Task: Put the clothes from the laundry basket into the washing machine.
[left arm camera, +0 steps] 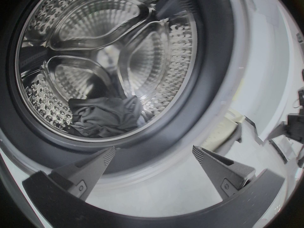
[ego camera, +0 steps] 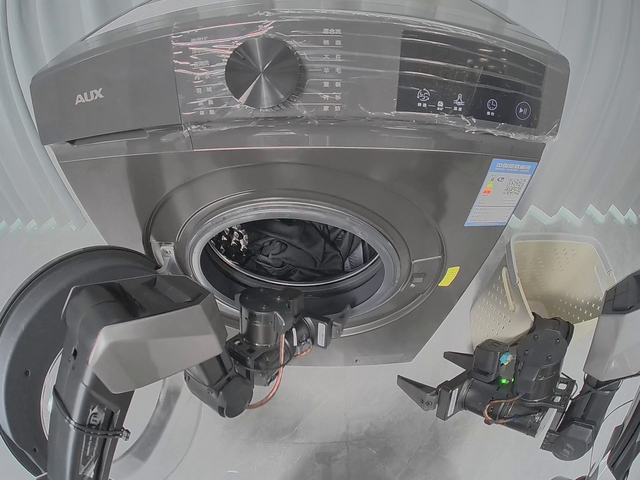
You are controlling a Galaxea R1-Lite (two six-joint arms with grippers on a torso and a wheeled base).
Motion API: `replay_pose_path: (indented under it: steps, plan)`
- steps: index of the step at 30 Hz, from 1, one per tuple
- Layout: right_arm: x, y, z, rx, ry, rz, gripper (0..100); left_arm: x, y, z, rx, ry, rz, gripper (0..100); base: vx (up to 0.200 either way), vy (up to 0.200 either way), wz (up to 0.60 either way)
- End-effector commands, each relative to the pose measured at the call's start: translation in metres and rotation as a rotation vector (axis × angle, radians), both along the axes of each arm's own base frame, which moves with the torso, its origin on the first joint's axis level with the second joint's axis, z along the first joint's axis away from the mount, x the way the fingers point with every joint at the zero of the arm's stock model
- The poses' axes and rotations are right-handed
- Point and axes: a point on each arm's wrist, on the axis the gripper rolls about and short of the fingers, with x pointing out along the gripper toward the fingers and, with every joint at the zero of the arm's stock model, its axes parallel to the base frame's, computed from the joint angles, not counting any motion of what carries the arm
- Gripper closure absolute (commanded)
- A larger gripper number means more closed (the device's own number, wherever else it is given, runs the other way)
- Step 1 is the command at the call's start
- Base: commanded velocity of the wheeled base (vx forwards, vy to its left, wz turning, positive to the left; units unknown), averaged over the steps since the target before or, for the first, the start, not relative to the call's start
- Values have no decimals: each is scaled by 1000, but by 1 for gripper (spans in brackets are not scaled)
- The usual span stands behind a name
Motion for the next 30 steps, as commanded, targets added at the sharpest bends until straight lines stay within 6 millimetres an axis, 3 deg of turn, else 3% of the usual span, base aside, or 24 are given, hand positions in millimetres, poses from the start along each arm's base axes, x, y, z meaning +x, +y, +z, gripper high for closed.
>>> replay_pose_path:
  steps: [1,5,11,16,19,24,30]
  plan:
    - [-1,-4,4,6,-8,-8,0,-71,-7,52,-35,-24,-125,0,0,0,0]
    - [-6,-7,10,16,-23,-9,0,-99,8,80,-82,-24,-138,0,0,0,0]
    - [-18,-16,25,38,-66,-11,0,-145,48,122,-136,-53,-127,0,0,0,0]
    - [-29,-25,34,29,-105,-90,0,-173,76,129,-119,-48,-62,0,0,0,0]
    - [-34,-31,49,67,-172,-153,0,-192,95,130,-123,-48,-56,0,0,0,0]
    - [-38,-39,64,74,-254,-170,0,-211,112,138,-169,-73,-57,0,0,0,0]
    - [-43,-49,74,57,-306,-195,0,-221,125,145,-194,-113,-30,0,0,0,0]
